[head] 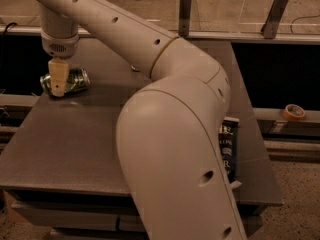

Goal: Place green can upright

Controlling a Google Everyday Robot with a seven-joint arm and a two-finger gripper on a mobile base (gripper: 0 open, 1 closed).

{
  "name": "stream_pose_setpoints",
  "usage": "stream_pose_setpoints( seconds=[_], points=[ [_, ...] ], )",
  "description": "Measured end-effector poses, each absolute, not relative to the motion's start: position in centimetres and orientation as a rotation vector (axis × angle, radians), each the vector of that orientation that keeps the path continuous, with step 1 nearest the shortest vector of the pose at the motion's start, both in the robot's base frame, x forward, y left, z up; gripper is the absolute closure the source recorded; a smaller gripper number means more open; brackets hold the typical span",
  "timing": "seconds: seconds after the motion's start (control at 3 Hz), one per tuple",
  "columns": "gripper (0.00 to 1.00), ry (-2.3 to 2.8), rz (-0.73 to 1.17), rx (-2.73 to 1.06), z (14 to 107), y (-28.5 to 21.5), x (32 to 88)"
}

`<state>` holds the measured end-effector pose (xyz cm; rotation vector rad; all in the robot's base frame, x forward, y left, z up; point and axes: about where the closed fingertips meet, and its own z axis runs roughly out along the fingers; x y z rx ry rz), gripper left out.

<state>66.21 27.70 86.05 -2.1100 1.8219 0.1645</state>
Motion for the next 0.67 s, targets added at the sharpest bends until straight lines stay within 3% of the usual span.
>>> stream_pose_setpoints(
  seconds=[0.67],
  points=[
    [0.64,1.864,0.152,-2.104,85.68,27.22,65.95]
  ],
)
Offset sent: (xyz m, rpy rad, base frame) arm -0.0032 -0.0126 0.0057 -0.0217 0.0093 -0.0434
